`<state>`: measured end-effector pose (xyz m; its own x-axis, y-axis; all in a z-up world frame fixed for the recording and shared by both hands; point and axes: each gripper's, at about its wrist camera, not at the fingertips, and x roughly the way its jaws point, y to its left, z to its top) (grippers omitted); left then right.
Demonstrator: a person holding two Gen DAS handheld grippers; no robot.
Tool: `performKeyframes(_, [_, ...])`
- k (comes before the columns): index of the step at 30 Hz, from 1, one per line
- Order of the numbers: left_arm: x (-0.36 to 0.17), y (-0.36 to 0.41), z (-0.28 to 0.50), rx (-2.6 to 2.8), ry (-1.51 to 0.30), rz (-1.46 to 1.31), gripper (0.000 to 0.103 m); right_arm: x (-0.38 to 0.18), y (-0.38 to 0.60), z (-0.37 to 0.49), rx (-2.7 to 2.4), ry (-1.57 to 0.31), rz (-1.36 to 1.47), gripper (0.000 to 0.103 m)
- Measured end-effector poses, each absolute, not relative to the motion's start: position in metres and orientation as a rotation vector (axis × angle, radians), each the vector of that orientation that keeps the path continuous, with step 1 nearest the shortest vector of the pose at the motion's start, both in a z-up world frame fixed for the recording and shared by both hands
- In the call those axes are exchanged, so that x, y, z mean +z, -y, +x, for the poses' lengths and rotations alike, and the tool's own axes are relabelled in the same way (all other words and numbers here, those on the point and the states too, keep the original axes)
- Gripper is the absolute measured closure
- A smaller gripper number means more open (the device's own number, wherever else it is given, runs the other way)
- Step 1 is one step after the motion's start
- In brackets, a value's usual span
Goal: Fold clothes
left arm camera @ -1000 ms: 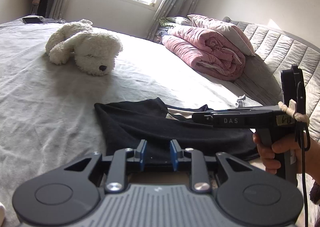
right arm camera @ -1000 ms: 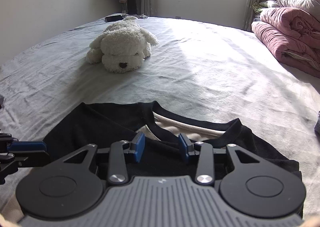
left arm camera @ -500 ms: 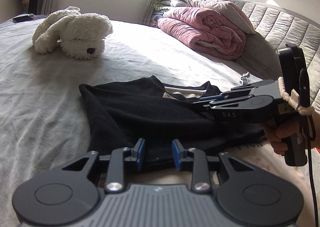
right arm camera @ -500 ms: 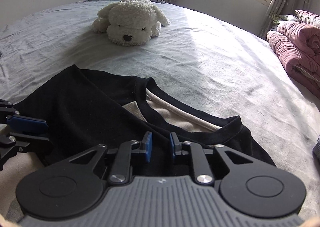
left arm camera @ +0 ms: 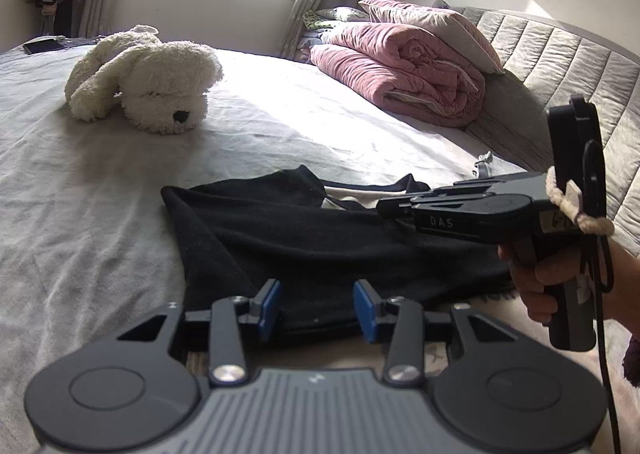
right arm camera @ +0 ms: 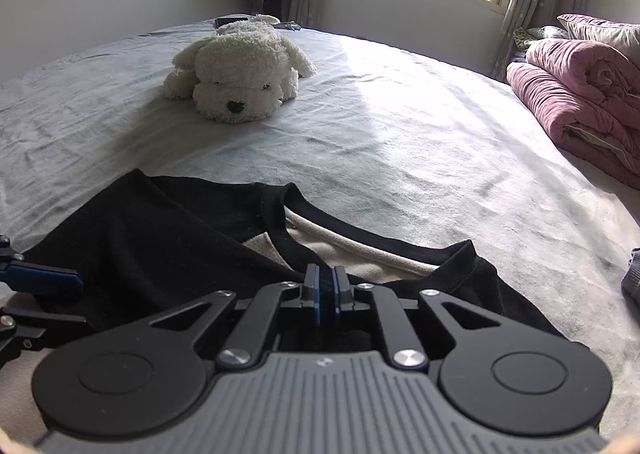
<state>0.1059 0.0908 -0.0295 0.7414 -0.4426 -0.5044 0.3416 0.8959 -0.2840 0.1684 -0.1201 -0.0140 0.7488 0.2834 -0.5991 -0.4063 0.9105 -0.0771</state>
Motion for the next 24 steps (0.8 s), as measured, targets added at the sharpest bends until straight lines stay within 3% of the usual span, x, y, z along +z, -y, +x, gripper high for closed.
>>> performKeyframes(3, [-0.029, -0.099, 0.108, -0.408, -0.604, -0.199, 0.061, -0.01, 0.104, 0.169, 0.453, -0.619, -0.219, 0.073])
performKeyframes(9, [-0.036, -0.103, 0.105, -0.418, -0.642, -0.125, 0.063, -0.026, 0.073, 0.184, 0.488, -0.651, -0.298, 0.073])
performKeyframes(10, [-0.037, -0.104, 0.105, -0.42, -0.643, -0.124, 0.063, -0.029, 0.071, 0.185, 0.49, -0.65, -0.306, 0.082])
performKeyframes(11, [-0.037, -0.105, 0.105, -0.421, -0.644, -0.123, 0.063, -0.03, 0.071, 0.185, 0.486, -0.645, -0.308, 0.103])
performKeyframes(16, [-0.037, -0.106, 0.106, -0.43, -0.649, -0.115, 0.063, -0.033, 0.07, 0.187, 0.435, -0.63, -0.305, 0.103])
performKeyframes(19, [-0.037, -0.107, 0.105, -0.434, -0.645, -0.111, 0.063, -0.034, 0.066, 0.187, 0.413, -0.621, -0.31, 0.101])
performKeyframes(24, [-0.029, -0.11, 0.1, -0.419, -0.594, -0.16, 0.057, -0.017, 0.081, 0.164, 0.423, -0.591, -0.265, 0.085])
